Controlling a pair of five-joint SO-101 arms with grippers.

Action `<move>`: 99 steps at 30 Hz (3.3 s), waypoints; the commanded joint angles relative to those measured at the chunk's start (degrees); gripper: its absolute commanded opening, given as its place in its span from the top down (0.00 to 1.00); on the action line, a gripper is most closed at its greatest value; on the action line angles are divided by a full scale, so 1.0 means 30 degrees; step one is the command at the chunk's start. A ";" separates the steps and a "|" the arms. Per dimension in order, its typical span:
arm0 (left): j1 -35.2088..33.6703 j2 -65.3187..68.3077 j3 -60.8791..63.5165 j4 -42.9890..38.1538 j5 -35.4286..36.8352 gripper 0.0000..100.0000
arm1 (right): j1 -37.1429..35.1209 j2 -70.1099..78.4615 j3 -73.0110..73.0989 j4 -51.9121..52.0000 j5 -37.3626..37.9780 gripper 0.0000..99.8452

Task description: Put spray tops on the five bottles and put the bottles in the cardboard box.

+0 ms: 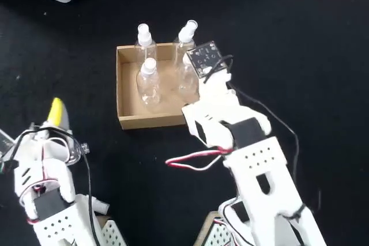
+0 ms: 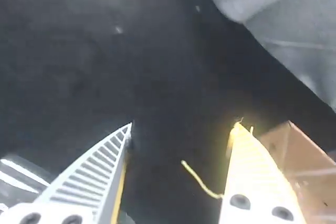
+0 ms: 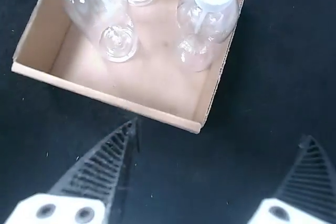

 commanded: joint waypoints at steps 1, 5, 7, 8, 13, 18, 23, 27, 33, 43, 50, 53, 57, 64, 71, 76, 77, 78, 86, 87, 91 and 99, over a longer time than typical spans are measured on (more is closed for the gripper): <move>-0.1451 -0.0234 -0.1832 -0.0293 -0.1114 0.73 | -0.0352 -0.1538 -0.0542 0.0762 -0.0205 0.61; -0.2154 -0.0176 -0.2242 -0.0293 -0.1934 0.73 | -0.0352 -0.2564 -0.0659 0.1641 -0.0205 0.61; -0.2945 -0.0176 -0.2330 -0.0293 -0.2256 0.73 | -0.0352 -0.3004 -0.0659 0.1963 -0.0205 0.61; -0.3473 -0.0176 -0.2330 -0.0293 -0.2520 0.73 | -0.0352 -0.3238 -0.0659 0.2051 -0.0205 0.61; -0.6520 -0.0176 -0.2066 -0.0117 -0.3341 0.73 | -0.0352 -0.4264 -0.0689 0.2637 -0.0059 0.61; -0.8864 -0.0234 -0.2212 0.1758 -0.3341 0.73 | -0.1758 -0.5377 -0.1070 0.3810 -0.0029 0.61; -1.1179 -0.0234 -0.2007 0.2344 -0.3341 0.73 | -0.3751 -0.5612 -0.2125 0.5099 -0.0059 0.61; -1.2996 -0.0234 -0.2007 0.2374 -0.3223 0.73 | -0.5714 -0.5582 -0.2388 0.5070 0.0586 0.61; -1.4579 -0.0234 -0.1685 0.2374 -0.3194 0.73 | -0.8762 -0.4293 -0.3648 0.5216 0.0733 0.61; -1.5136 -0.0234 -0.0659 0.2344 -0.3165 0.73 | -1.2777 0.2125 -0.6491 0.5099 0.0967 0.61; -1.5165 -0.0234 -0.0278 0.2286 -0.3165 0.73 | -1.3656 0.4410 -0.7048 0.3897 0.3253 0.61; -1.5165 -0.0234 -0.0220 0.2286 -0.3165 0.73 | -1.3685 0.5231 -0.7048 0.2579 0.4220 0.61; -1.5165 -0.0234 -0.0220 0.2286 -0.3165 0.73 | -1.4066 0.6637 -0.7399 0.1524 0.4982 0.61; -1.5165 -0.0234 -0.0220 0.2315 -0.3165 0.73 | -1.4212 0.9949 -1.0828 0.1377 0.6125 0.61; -1.5194 -0.0234 -0.0190 0.2344 -0.3165 0.73 | -1.5062 1.3289 -1.3729 0.1407 0.6593 0.61; -1.5722 -0.0234 -0.0190 0.2286 -0.3194 0.73 | -1.5326 1.4989 -1.5194 0.1348 0.6799 0.61; -1.5897 -0.0234 -0.0190 0.2286 -0.3194 0.73 | -1.5326 1.5311 -1.5487 0.1377 0.7179 0.61; -1.6015 -0.0234 -0.0220 0.2286 -0.3194 0.73 | -1.5326 1.5634 -1.5810 0.1377 0.7560 0.61; -1.5985 -0.0234 -0.0220 0.2286 -0.3194 0.73 | -1.5531 1.8593 -1.8183 0.1407 0.9114 0.61; -1.5985 -0.0234 -0.0220 0.2286 -0.3194 0.73 | -1.5560 1.8945 -1.8505 0.1407 0.9260 0.61; -1.5985 -0.0234 -0.0220 0.2286 -0.3194 0.73 | -1.5590 2.0264 -1.9736 0.1436 0.9817 0.61; -1.5985 -0.0234 -0.0220 0.2344 -0.3194 0.73 | -1.5590 2.3077 -2.1729 0.1436 1.0051 0.61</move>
